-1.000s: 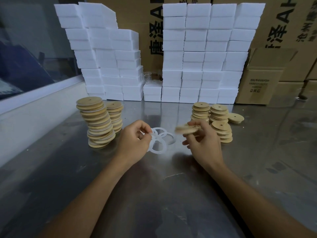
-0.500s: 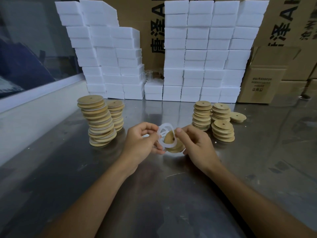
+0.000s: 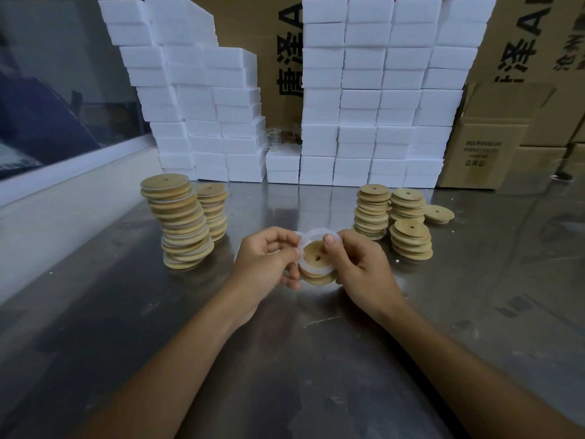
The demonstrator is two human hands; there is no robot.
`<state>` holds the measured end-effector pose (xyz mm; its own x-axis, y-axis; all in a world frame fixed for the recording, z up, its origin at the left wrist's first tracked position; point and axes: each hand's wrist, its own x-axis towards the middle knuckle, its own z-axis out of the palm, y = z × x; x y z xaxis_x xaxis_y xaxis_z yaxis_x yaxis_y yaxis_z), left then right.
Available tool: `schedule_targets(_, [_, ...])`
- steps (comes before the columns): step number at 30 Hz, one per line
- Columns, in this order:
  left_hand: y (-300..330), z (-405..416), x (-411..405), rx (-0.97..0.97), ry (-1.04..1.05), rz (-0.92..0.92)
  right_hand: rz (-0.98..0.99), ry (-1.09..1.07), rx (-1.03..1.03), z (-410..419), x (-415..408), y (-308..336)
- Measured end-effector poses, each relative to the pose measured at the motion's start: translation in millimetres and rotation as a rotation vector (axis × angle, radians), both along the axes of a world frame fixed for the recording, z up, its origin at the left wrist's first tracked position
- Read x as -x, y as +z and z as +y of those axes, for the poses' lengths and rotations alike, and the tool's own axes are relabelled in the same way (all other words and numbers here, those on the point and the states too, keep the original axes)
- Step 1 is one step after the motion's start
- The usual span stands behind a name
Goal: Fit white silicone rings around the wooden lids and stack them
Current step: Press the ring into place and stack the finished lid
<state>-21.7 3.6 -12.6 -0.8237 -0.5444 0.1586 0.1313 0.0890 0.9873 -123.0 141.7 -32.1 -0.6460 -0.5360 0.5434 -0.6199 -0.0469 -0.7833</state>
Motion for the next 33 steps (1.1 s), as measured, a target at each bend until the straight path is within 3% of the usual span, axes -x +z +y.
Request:
schedule_targets(4, [-8, 5, 6, 0.017, 0.059, -0.079, 0.036, 0.014, -0.017, 0, 0, -1])
schedule_targets(11, [-8, 9, 5, -0.120, -0.051, -0.073, 0.100, 0.028, -0.056, -1, 0, -4])
schedule_targets(33, [-15, 2, 9, 0.185, 0.147, 0.050, -0.088, 0.010, 0.019, 2, 0, 1])
